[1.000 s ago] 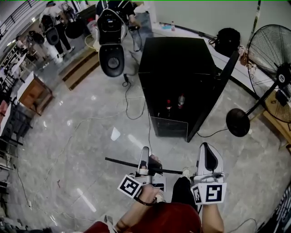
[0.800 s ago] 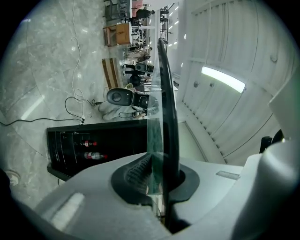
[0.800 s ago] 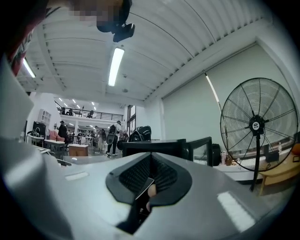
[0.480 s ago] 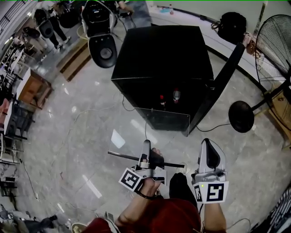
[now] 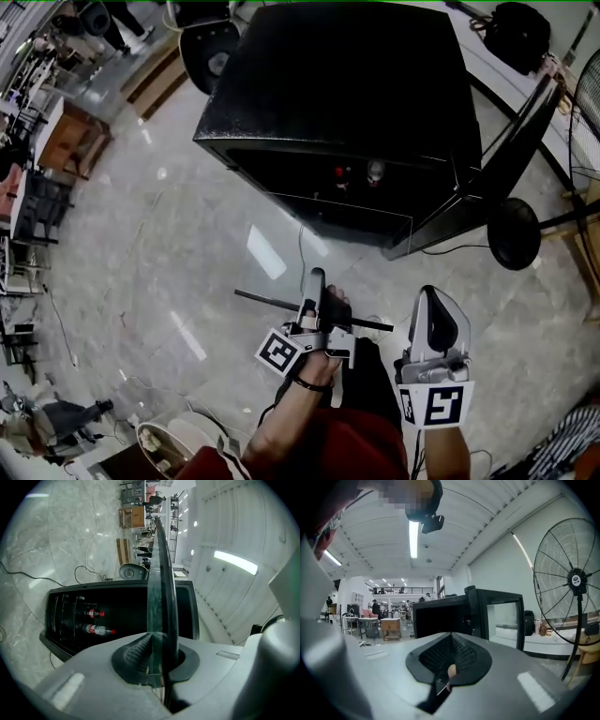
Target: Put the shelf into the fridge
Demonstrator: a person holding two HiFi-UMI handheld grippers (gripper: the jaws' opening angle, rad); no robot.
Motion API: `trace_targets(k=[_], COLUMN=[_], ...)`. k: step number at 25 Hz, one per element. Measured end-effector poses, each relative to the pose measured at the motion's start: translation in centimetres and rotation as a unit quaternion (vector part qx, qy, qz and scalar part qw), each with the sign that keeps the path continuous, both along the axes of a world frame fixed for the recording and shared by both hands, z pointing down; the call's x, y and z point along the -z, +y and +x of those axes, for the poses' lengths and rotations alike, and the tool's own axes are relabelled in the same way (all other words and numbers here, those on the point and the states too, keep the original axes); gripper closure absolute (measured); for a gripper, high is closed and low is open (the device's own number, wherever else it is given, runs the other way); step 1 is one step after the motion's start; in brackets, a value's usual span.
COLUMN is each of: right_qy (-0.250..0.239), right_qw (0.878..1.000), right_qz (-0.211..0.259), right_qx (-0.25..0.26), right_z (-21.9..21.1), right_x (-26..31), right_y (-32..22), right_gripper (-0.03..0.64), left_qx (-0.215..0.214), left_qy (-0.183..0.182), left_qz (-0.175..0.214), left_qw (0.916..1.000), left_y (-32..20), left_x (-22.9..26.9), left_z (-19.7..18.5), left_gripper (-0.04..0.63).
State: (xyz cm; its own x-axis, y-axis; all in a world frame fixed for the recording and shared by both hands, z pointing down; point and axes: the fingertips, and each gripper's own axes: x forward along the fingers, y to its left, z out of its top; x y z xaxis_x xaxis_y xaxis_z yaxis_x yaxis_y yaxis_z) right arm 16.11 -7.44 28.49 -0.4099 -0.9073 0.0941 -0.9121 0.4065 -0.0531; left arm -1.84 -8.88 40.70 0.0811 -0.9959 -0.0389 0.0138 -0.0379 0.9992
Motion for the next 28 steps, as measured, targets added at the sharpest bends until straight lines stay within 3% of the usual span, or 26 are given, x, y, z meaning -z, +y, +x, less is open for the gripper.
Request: trace_targets(k=[6, 14, 19, 28], right_qy=[0.017, 0.031, 0.043, 0.041], right_qw=[1.0, 0.999, 0.998, 0.996], right_qz=[0.001, -0.04, -0.041, -0.053], right_qx=[-0.002, -0.021, -0.027, -0.062], right_z=[-1.3, -3.4, -4.6, -1.8], right_x=[-3.5, -9.1, -12.9, -19.0], right_y=[-0.5, 0.8, 1.6, -0.8], right_gripper=[0.621, 0.621, 0.621, 0.621], left_qx=[-0.007, -0.033, -0.025, -0.02], left_qy=[0.007, 0.036, 0.041, 0.051], left_qz=[0.0, 0.001, 0.009, 0.028], left_qw=[0.9999, 0.9988, 0.9988, 0.9981], left_y=[-1.5, -2.0, -2.1, -6.3], left_x=[-5.0, -10.6, -13.7, -18.6], left_z=[-0.2, -0.2, -0.6, 1.3], left_gripper=[0.575, 0.575, 0.574, 0.575])
